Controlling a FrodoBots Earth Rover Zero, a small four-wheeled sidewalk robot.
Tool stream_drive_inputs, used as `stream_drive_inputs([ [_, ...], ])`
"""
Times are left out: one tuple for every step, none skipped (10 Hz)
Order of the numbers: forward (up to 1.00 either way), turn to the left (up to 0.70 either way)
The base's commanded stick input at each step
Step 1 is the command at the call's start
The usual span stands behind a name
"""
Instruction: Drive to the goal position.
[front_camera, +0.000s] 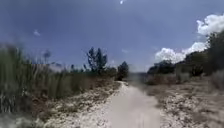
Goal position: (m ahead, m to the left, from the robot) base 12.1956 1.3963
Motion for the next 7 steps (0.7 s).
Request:
stream_drive_inputs([
  [0.85,-0.01],
  [0.85,-0.01],
  [0.85,-0.01],
  [0.85,-0.01],
  [0.85,-0.01],
  [0.85,-0.01],
  [0.85,-0.01],
])
